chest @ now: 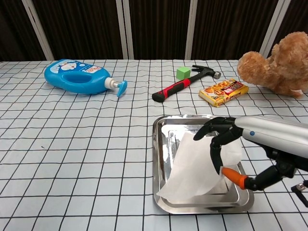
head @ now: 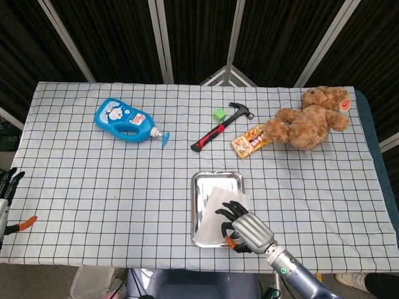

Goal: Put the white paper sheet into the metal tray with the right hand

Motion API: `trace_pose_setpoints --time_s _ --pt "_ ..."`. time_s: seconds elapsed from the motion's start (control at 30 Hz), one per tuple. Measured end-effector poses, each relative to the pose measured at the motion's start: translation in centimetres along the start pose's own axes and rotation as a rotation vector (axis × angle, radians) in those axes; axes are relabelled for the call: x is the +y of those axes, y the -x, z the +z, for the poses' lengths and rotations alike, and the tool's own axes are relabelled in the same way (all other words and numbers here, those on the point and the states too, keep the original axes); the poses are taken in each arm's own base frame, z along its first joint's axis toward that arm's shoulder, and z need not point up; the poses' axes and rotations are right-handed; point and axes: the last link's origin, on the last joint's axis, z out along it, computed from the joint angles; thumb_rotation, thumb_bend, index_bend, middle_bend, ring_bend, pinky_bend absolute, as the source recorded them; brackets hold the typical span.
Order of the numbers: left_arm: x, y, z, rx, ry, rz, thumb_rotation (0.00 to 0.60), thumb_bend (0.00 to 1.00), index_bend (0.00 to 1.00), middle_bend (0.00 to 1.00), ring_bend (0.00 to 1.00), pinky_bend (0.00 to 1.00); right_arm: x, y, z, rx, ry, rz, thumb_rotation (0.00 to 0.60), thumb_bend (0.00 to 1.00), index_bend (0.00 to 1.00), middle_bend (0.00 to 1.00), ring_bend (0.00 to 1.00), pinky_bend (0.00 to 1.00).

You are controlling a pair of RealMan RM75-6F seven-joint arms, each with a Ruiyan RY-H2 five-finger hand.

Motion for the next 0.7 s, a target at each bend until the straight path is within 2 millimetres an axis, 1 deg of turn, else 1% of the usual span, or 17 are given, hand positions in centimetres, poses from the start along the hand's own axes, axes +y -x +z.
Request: trace_pose_setpoints --time_s 0.23,0.43,0.7 --pt "-0.1 0.0 0.1 -0.005 -0.005 -0.002 0.6 0.0 0.0 0.0 0.0 0.0 2.4 -0.2 0.2 0.009 0.074 -0.011 0.6 0.61 0.69 0.18 0.0 0.0" --pt "-0.1 0.0 0.1 -0.004 -0.008 -0.001 0.6 0.0 0.0 0.0 0.0 0.0 3.8 -0.6 0.6 0.019 0.103 -0.033 0.6 0.61 0.69 0.18 0.0 0.0" --pt "-0.1 0.0 0.1 -0.005 -0.007 -0.002 0.6 0.0 0.0 0.0 0.0 0.0 3.8 -0.9 0.5 0.024 0.095 -0.063 0.6 0.61 0.68 0.18 0.0 0.0"
